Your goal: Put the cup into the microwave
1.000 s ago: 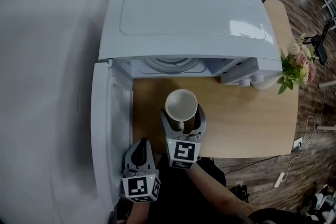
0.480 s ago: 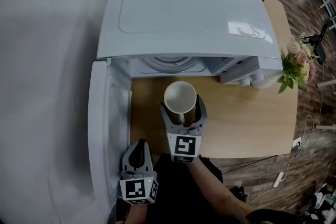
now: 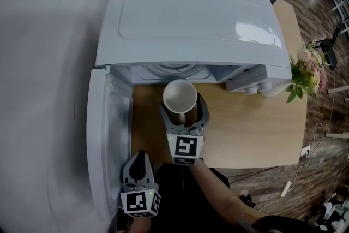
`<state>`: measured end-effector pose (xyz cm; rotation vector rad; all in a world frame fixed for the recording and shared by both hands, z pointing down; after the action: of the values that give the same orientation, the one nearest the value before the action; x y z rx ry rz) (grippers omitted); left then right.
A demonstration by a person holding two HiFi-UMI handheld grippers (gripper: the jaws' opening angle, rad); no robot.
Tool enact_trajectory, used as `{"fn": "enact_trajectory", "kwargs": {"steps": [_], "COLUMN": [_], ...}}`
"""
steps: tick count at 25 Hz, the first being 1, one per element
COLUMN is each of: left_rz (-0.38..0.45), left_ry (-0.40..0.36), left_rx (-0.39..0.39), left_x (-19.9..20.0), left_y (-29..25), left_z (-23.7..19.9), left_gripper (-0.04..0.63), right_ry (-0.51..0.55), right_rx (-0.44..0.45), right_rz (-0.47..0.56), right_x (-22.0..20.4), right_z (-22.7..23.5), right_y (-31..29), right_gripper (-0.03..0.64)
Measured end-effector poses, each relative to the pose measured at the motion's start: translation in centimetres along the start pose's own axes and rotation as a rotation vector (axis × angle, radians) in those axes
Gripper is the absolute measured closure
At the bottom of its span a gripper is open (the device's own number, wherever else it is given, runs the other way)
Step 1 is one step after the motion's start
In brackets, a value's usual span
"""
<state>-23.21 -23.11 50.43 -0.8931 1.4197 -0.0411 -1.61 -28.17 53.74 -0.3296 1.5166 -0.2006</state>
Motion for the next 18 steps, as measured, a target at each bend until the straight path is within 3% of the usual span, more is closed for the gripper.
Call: {"fn": "enact_trajectory", "kwargs": {"steps": [18], "left_rz": [0.009], "left_ry": [0.016], "left_rx": [0.066], "left_x": [0.1], "left_y": [0.5], "left_z": [1.8], "left_gripper": [0.584], "right_ry": [0.011], "right_rx": [0.137], "right_rz": [0.013], "right_x": [0.0], "right_z": [0.6], "right_y": [0.2], "right_gripper": [0.178]}}
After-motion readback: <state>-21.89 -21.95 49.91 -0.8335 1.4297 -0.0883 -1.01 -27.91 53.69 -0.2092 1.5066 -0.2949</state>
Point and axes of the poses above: the fingertips, and each gripper's own axes: y backward along the fingers, z to its right, x out of its top, the point moved 10 cm from there along y, backward along the fingers, and after that the axes turned 10 degrees about x, right-handed, at the moved point
